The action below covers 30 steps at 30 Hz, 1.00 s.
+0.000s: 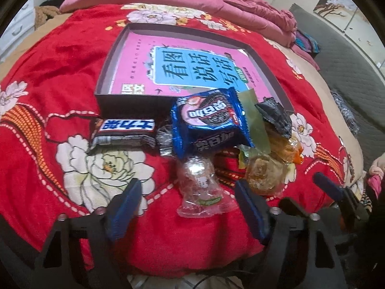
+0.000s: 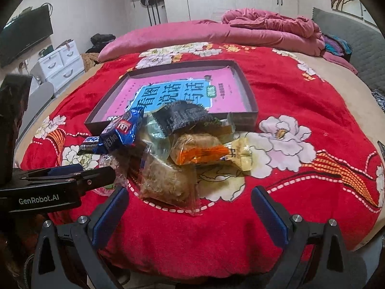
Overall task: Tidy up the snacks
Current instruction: 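Move left tool to the clear candy bag while right tool approaches the clear cookie bag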
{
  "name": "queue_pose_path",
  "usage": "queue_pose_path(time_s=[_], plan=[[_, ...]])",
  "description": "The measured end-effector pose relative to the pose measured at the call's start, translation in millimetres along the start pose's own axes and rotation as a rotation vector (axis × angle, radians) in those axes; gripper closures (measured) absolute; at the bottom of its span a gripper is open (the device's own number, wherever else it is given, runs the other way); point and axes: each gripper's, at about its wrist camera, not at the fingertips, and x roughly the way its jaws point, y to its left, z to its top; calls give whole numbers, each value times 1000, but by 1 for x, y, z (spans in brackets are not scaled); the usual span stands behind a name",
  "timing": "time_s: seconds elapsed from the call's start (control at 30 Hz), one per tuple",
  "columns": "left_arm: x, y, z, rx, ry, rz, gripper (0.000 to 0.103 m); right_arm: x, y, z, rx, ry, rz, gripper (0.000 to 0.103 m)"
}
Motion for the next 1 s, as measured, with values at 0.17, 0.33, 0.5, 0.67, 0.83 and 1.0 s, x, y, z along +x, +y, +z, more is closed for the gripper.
queue_pose_path(time_s=[0.17,0.33,0.5,0.67,0.83,1.0], plan=[[4,0,2,3,15,-24,35,11,3,1,2,15,6,1],[8,1,5,2,22,-38,43,23,3,2,12,29,13,1],[13,8,7,-26,45,-62,50,34,5,3,13,40,14,1],[17,7,8,-28,54,-70,52,44,8,6,3,52,11,15],[23,4,9,-28,63,-62,52,50,20,6,-66,65,46,40],[31,2,11,-34,71,-58,56,50,25,4,-105,62,82,52]])
